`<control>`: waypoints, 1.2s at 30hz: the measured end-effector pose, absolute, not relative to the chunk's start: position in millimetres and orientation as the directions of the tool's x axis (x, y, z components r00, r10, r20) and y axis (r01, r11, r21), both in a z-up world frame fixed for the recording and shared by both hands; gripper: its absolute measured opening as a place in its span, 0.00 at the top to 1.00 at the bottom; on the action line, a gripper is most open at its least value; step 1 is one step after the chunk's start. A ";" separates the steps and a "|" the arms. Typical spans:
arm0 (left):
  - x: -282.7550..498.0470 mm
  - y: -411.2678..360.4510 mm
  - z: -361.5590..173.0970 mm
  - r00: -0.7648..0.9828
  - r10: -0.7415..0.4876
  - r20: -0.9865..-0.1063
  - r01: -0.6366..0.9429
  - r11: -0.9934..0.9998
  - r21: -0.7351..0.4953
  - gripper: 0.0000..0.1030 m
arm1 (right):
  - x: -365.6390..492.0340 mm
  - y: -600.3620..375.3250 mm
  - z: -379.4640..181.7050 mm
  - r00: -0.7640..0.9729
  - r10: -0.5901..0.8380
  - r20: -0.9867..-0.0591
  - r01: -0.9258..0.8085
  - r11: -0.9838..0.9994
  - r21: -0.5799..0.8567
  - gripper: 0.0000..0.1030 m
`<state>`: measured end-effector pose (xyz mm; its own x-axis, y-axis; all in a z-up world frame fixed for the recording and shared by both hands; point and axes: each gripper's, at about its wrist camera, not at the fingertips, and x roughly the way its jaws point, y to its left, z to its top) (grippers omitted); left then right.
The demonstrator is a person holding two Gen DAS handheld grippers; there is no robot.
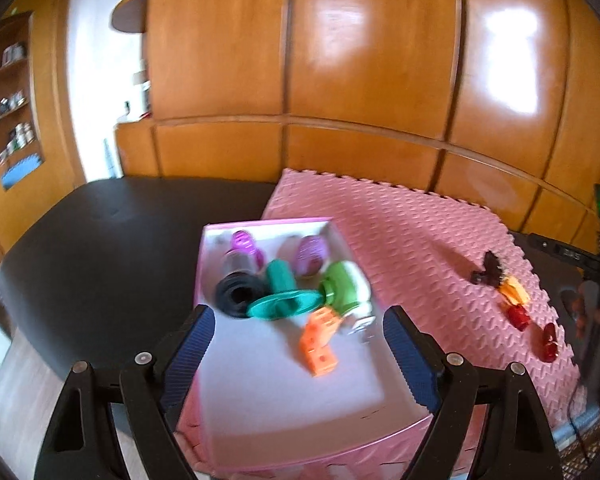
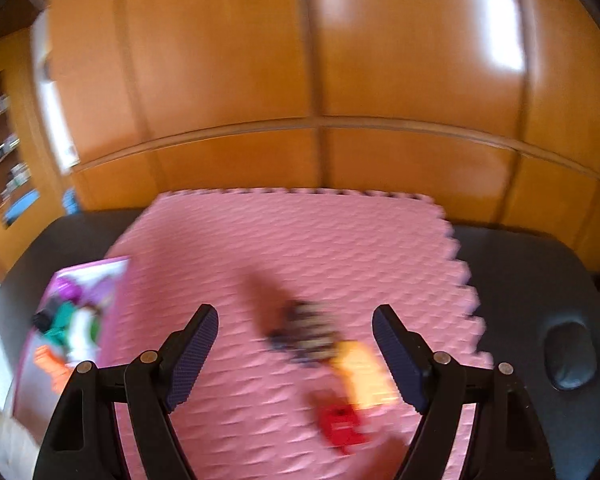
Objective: Organize rigid objects
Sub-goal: 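Move both tools to the mat and grasp the dark brown brush with the left gripper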
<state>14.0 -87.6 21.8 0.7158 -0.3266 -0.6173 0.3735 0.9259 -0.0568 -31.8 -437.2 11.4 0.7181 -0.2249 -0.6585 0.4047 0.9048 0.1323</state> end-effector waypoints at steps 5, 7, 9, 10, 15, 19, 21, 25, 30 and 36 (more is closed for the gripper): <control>12.5 -127.0 24.1 0.671 -0.385 -0.634 0.463 0.885 -0.047 0.16 | -56.8 -501.5 -15.9 0.677 -0.297 -0.673 0.575 0.784 0.232 0.22; 12.9 -141.9 23.4 0.650 -0.403 -0.644 0.491 0.870 -0.049 0.16 | -64.4 -521.6 -25.2 0.651 -0.282 -0.705 0.629 0.721 0.292 0.22; 15.0 -162.2 22.2 0.618 -0.433 -0.656 0.526 0.848 -0.064 0.16 | -72.2 -532.8 -26.0 0.658 -0.278 -0.699 0.653 0.673 0.347 0.22; 16.2 -171.4 20.9 0.603 -0.446 -0.661 0.543 0.837 -0.069 0.16 | -74.9 -535.9 -25.5 0.655 -0.285 -0.700 0.664 0.659 0.352 0.22; 22.0 -230.3 12.7 0.526 -0.497 -0.689 0.637 0.768 -0.067 0.19 | -76.9 -536.6 -24.7 0.667 -0.250 -0.702 0.652 0.651 0.388 0.22; 30.8 -270.8 4.9 0.460 -0.534 -0.709 0.677 0.728 -0.109 0.19 | -70.6 -533.4 -25.7 0.664 -0.235 -0.710 0.644 0.663 0.382 0.22; 37.0 -293.2 -1.9 0.421 -0.545 -0.725 0.687 0.713 -0.138 0.18 | -70.4 -533.8 -26.1 0.661 -0.232 -0.714 0.647 0.658 0.385 0.22; 48.9 -332.5 -15.1 0.368 -0.554 -0.746 0.691 0.701 -0.179 0.17 | -70.1 -536.6 -28.5 0.649 -0.225 -0.726 0.657 0.646 0.387 0.22; 62.6 -372.7 -28.9 0.344 -0.561 -0.753 0.689 0.695 -0.204 0.17 | -71.4 -543.3 -33.6 0.630 -0.217 -0.745 0.679 0.619 0.394 0.22; 84.0 -402.8 -45.2 0.315 -0.574 -0.756 0.679 0.693 -0.243 0.17 | -69.8 -546.7 -38.2 0.623 -0.189 -0.759 0.681 0.608 0.408 0.22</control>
